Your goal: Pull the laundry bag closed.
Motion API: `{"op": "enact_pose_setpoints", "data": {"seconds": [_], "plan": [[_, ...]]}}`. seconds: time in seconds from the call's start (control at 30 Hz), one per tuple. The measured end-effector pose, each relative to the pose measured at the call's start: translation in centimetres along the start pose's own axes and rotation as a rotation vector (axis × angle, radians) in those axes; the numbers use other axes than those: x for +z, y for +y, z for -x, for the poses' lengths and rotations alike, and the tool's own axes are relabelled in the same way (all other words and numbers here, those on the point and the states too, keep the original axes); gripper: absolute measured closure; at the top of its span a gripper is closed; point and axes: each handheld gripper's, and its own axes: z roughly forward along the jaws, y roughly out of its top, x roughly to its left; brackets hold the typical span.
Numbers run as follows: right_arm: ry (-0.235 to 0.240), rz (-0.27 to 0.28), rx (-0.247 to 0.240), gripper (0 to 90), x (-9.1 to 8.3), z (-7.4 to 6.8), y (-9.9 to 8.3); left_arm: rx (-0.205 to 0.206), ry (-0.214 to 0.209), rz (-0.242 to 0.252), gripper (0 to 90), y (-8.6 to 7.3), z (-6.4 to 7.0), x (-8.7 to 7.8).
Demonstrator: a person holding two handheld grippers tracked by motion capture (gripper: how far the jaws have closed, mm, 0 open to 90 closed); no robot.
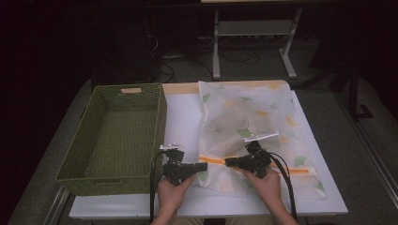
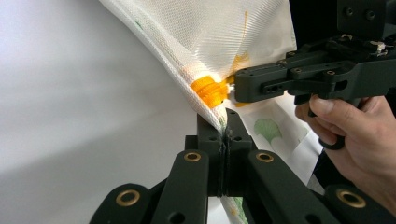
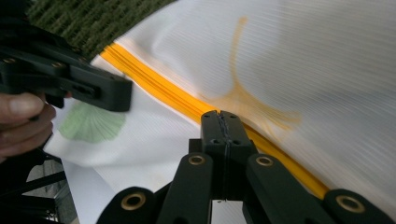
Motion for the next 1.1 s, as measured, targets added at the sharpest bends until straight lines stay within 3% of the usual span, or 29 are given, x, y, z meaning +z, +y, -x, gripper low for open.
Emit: {"op": "enact_pose_setpoints", "data": {"seconds": [0.2, 1.1], "plan": [[-0.013, -0.018, -0.006, 90.0, -0.9, -0.1, -0.2, 0.015, 0.011, -0.008, 89.3, -0.1, 0.1, 0.1], [-0.073, -0.016, 0.046, 90.0, -6.4, 2.2, -1.8, 0.017, 0.025, -0.009, 89.2, -0.5, -0.2, 0.0]]}}
